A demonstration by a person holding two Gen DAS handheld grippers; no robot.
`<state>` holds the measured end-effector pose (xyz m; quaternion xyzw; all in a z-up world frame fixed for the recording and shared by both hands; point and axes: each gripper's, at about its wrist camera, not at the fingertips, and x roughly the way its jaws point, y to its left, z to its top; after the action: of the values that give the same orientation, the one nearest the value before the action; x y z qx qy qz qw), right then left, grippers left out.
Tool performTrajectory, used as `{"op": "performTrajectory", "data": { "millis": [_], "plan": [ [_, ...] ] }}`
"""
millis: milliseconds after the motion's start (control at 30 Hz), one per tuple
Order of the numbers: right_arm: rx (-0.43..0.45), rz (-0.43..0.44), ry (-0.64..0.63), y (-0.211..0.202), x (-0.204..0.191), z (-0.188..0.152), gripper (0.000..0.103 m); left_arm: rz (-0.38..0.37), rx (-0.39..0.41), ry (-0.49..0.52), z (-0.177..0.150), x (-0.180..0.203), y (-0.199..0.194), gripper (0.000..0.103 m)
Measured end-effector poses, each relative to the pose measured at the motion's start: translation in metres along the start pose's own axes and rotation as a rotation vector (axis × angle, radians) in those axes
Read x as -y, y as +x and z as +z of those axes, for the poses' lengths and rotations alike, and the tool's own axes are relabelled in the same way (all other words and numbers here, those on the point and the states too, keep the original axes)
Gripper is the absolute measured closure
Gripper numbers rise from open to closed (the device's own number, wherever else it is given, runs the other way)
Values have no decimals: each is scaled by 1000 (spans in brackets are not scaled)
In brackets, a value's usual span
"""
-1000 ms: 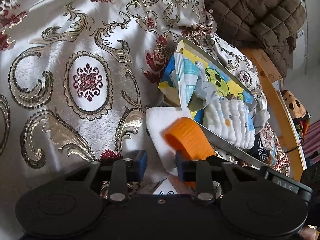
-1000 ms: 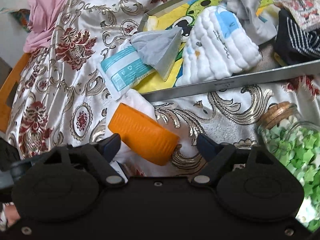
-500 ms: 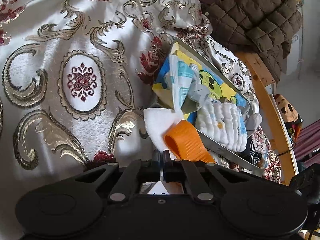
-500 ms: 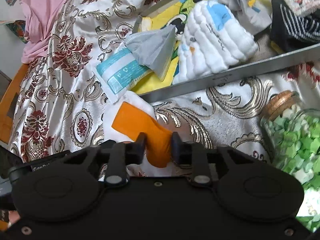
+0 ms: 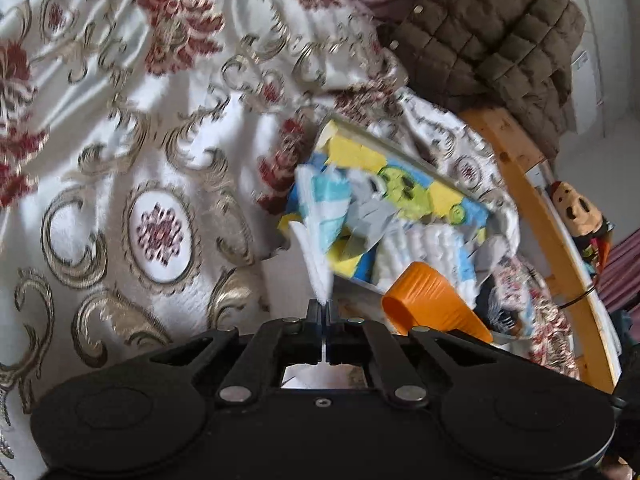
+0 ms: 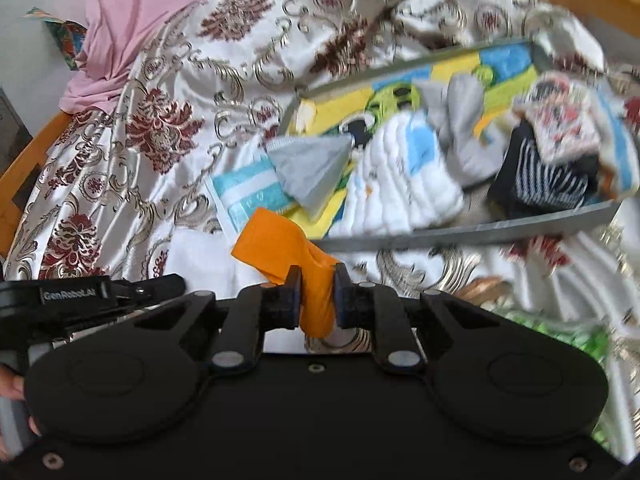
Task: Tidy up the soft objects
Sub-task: 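Carry the white cloth and orange piece over the tray with both grippers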
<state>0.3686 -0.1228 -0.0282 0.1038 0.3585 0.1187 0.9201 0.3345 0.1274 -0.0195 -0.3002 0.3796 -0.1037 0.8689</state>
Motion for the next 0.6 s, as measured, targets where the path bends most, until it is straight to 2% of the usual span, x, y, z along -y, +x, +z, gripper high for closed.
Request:
{"op": "performTrajectory", "data": {
  "millis": [300,467,600],
  "plan": [
    [96,16,16,-26,5,25,94,-85,116,100,19,41,-19,103],
    [134,1,64,-22,12,37,94,-168,215,142,35,58,-12,103],
    [163,-43,83,-3,18,48,94,-268,337,181,39,61,5,103]
  ]
}}
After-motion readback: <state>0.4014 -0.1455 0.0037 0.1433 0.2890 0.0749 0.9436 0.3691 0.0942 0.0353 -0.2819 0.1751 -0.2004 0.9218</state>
